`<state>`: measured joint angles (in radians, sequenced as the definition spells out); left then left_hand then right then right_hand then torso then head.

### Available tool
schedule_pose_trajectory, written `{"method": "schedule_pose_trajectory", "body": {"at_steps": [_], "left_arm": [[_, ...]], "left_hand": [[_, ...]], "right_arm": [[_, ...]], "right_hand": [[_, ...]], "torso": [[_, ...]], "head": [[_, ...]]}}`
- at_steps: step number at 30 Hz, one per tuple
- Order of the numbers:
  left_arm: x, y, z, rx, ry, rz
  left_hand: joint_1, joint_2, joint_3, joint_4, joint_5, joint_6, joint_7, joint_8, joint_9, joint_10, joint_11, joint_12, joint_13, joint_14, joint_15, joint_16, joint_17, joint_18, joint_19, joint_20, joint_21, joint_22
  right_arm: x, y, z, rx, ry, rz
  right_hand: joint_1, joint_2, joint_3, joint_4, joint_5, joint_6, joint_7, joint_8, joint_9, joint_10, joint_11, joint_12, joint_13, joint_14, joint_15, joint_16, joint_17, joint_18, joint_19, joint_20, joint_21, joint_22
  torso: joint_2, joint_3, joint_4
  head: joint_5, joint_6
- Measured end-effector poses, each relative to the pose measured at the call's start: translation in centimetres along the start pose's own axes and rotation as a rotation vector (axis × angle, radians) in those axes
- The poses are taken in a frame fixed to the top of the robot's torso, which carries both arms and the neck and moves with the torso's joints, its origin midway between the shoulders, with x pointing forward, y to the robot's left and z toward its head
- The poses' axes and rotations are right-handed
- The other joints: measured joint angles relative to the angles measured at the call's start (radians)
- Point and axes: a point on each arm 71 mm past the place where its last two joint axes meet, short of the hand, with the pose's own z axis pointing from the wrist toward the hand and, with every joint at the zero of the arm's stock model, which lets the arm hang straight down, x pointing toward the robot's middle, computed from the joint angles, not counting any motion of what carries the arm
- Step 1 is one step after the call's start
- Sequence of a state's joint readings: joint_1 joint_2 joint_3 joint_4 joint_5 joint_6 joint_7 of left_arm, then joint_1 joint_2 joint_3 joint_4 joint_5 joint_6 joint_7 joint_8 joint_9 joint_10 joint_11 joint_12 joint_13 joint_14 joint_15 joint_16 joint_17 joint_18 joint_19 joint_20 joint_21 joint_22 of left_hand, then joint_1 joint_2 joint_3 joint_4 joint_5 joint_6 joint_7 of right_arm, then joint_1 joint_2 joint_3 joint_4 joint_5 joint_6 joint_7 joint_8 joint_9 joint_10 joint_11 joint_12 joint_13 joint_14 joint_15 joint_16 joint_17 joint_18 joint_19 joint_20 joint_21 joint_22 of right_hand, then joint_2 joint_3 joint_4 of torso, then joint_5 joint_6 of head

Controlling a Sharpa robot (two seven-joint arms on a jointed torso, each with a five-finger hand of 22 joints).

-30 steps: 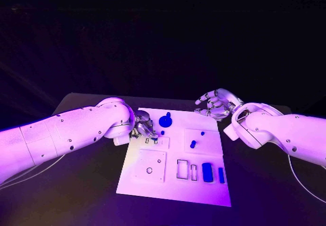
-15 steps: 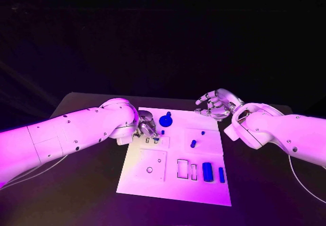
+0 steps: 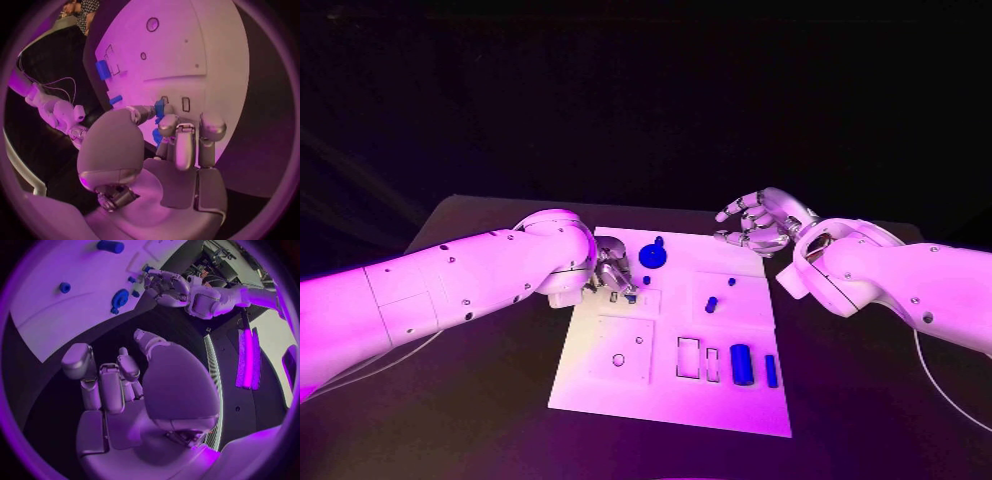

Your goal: Assemble the parts on the task board

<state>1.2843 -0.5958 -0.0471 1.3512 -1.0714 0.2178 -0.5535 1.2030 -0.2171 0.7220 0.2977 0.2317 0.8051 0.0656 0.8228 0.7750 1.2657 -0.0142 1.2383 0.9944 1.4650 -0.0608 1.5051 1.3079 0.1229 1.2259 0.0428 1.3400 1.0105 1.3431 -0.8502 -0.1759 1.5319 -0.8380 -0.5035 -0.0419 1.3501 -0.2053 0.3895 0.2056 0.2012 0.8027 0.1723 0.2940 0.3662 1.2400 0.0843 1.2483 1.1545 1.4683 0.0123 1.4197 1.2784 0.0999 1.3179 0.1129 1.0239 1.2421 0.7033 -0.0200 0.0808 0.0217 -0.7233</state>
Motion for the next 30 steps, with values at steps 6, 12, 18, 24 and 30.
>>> {"method": "schedule_pose_trajectory", "body": {"at_steps": [6, 12, 18, 24, 30], "left_arm": [[0.09, 0.07, 0.05, -0.01, 0.002, 0.012], [0.25, 0.08, 0.11, -0.014, 0.008, 0.022], [0.48, 0.08, 0.24, -0.016, 0.01, 0.026], [0.52, 0.1, 0.3, -0.017, 0.006, 0.027], [0.58, 0.07, 0.33, -0.016, 0.004, 0.029]], "left_hand": [[0.0, 0.0, 0.0, 0.0, 0.0, 0.0, 0.0, 0.0, 0.022, 0.0, 0.0, 0.0, 0.0, 0.0, 0.0, 0.0, 0.0, 0.0, 0.0, 0.0, 0.0, 0.001], [-0.008, 0.0, 0.0, 0.0, 0.009, 0.0, 0.0, 0.0, 0.024, 0.002, -0.002, 0.005, 0.006, 0.004, -0.004, 0.0, 0.0, 0.0, 0.0, 0.0, 0.0, 0.002], [-0.009, -0.001, 0.0, 0.0, 0.01, 0.0, 0.0, 0.001, 0.041, 0.003, -0.003, 0.005, 0.007, 0.004, -0.003, 0.0, 0.0, 0.0, 0.0, 0.0, 0.004, 0.003], [-0.011, -0.003, 0.0, 0.0, 0.01, 0.007, -0.003, 0.005, 0.045, 0.003, -0.003, 0.005, 0.007, 0.004, -0.003, 0.0, 0.0, 0.0, 0.0, 0.0, 0.004, 0.003], [-0.015, -0.007, 0.0, 0.0, 0.01, 0.01, -0.006, 0.007, 0.046, 0.003, -0.003, 0.005, 0.007, 0.004, -0.003, 0.0, 0.0, 0.0, 0.0, 0.0, 0.004, 0.003]], "right_arm": [[0.01, 0.02, -0.01, 0.0, 0.0, 0.0], [0.02, 0.02, -0.02, -0.001, 0.001, 0.0], [0.03, 0.04, -0.02, -0.001, 0.001, 0.0], [0.02, 0.02, -0.04, -0.001, 0.001, 0.0], [0.02, 0.03, -0.05, -0.001, 0.002, 0.0]], "right_hand": [[0.0, 0.0, 0.0, 0.0, 0.0, 0.0, 0.0, 0.0, 0.0, 0.0, 0.0, 0.0, 0.0, 0.0, 0.0, 0.0, 0.0, 0.0, 0.0, 0.0, 0.0, 0.0], [0.0, 0.0, 0.0, 0.0, 0.0, 0.0, 0.0, 0.0, 0.0, 0.0, 0.0, 0.0, 0.0, 0.0, 0.0, 0.0, 0.0, 0.0, 0.0, 0.0, 0.0, 0.0], [0.0, 0.0, 0.0, 0.0, 0.0, 0.0, 0.0, 0.0, 0.0, 0.0, 0.0, 0.0, 0.0, 0.0, 0.0, 0.0, 0.0, 0.0, 0.0, 0.0, 0.0, 0.0], [0.0, 0.0, 0.0, 0.0, 0.0, 0.0, 0.0, 0.0, 0.0, 0.0, 0.0, 0.0, 0.0, 0.0, 0.0, 0.0, 0.0, 0.0, 0.0, 0.0, 0.0, 0.0], [0.0, 0.0, 0.0, 0.0, 0.0, 0.0, 0.0, 0.0, 0.0, 0.0, 0.0, 0.0, 0.0, 0.0, 0.0, 0.0, 0.0, 0.0, 0.0, 0.0, 0.0, 0.0]], "torso": [[0.0, -0.0004, 0.0003], [0.0, -0.001, 0.001], [0.001, -0.0013, 0.0011], [0.001, -0.0016, 0.0002], [0.001, -0.0016, 0.0006]], "head": [[0.001, -0.002], [0.0, -0.004], [-0.001, -0.003], [-0.001, -0.004], [-0.002, -0.005]]}}
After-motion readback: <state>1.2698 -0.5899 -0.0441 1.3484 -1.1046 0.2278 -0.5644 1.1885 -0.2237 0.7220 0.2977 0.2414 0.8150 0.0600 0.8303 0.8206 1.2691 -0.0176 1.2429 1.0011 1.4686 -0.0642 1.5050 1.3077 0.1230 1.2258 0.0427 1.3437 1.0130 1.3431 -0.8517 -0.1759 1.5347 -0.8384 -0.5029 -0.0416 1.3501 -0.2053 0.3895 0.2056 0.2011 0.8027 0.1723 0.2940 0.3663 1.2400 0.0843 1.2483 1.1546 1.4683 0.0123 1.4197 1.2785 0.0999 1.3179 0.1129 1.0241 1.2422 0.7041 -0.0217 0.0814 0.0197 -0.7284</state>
